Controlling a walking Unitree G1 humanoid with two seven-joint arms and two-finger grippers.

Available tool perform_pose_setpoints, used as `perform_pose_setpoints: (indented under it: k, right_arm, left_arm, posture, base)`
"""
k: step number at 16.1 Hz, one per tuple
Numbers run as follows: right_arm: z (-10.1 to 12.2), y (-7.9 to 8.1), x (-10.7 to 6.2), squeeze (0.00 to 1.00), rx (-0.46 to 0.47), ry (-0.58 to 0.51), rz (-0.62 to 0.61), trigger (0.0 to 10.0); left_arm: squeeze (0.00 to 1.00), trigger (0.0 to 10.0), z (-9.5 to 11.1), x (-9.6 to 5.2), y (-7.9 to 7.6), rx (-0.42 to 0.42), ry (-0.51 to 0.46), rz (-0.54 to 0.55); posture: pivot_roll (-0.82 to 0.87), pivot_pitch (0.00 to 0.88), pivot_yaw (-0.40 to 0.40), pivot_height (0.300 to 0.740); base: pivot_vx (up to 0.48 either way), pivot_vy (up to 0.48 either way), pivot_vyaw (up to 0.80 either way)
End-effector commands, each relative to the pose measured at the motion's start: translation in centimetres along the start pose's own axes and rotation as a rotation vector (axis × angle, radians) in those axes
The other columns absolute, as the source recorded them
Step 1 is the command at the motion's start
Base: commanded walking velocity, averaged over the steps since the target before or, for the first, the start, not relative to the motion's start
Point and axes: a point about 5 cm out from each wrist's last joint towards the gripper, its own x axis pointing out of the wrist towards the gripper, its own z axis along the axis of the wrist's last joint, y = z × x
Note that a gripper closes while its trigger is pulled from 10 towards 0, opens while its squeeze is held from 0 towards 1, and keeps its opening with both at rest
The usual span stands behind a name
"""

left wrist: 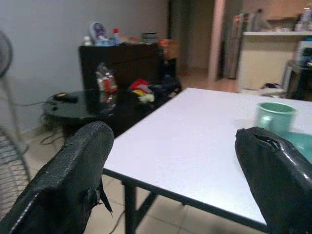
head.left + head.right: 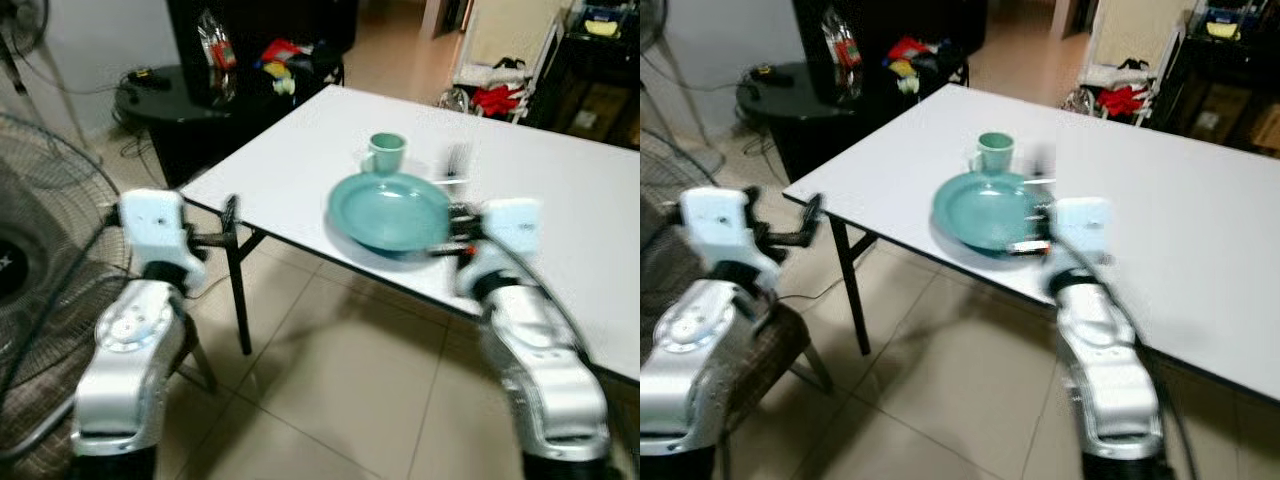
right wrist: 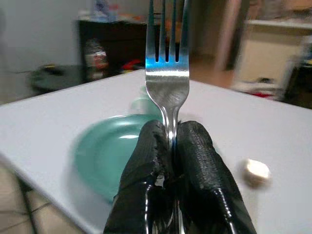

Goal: Setting the table

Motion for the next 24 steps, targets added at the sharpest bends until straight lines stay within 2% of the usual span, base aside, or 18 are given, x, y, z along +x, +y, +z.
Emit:
perform_pose_setpoints:
  k: [1,6,14,18,21,24]
  right_arm:
    - [0.4,-0.9,0.0,0.0,-0.019,-0.018,-0.037,10.0]
    - [0.4,-1.1,-0.1,0.0,0.001,-0.011,-0.049,10.0]
    - [0.3,-0.8,0.0,0.0,0.014,-0.01,-0.054,10.0]
    - [0.2,-0.2,-0.2,0.0,0.033,-0.014,-0.069,10.0]
    - [-0.2,-0.2,-0.7,0.0,0.054,-0.004,-0.093,10.0]
    - [-0.4,-0.3,-0.4,0.0,0.049,0.003,-0.084,10.0]
  left_arm:
    - [0.0,10.0,0.1,0.2,-0.7,-0.009,-0.001,-0.03]
    - [0.0,10.0,0.6,0.3,-1.2,0.004,-0.023,-0.061]
    - [0.0,10.0,0.7,0.7,-1.0,0.024,-0.02,-0.073]
    - [0.0,10.0,0.5,0.7,-0.3,0.046,-0.001,-0.082]
    - [0.0,10.0,0.3,0.8,-0.1,0.061,0.013,-0.091]
    - [0.0,10.0,0.3,0.7,-0.3,0.1,0.009,-0.068]
  posture:
    - [0.05,0.0,0.012,0.74]
    - [0.05,0.0,0.016,0.74]
    - [0.05,0.0,0.026,0.74]
    - [0.05,0.0,0.078,0.74]
    - [0.06,0.0,0.087,0.74]
    - [0.08,0.0,0.061,0.74]
  base:
    - [0.36,0.0,0.0]
    - [0.066,0.0,-0.25]
    - [0.0,0.466,-0.79]
    - [0.0,0.48,-0.78]
    - [0.0,0.48,-0.78]
    - [0.0,-0.293,-0.78]
